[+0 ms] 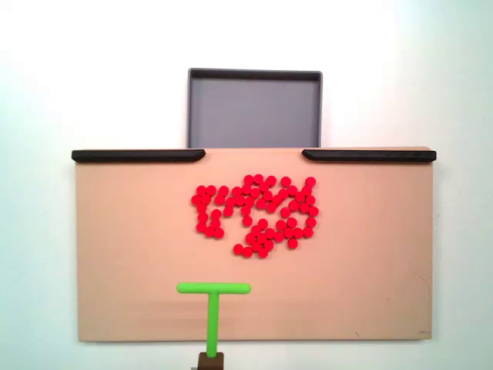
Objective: Push granules from left to the grey container
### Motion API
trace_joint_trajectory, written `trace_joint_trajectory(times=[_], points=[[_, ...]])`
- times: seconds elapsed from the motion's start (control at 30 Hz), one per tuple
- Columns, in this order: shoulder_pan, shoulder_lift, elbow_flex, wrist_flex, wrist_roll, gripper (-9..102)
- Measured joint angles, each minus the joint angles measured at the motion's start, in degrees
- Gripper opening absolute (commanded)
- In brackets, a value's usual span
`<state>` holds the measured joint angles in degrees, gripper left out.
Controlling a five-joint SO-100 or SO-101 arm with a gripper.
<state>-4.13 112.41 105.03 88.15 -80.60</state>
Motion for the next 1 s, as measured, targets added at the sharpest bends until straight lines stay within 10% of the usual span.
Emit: trace_joint_trajectory(times=[1.0], points=[[6.2, -2.8, 0.0, -0.1, -5.3, 0]])
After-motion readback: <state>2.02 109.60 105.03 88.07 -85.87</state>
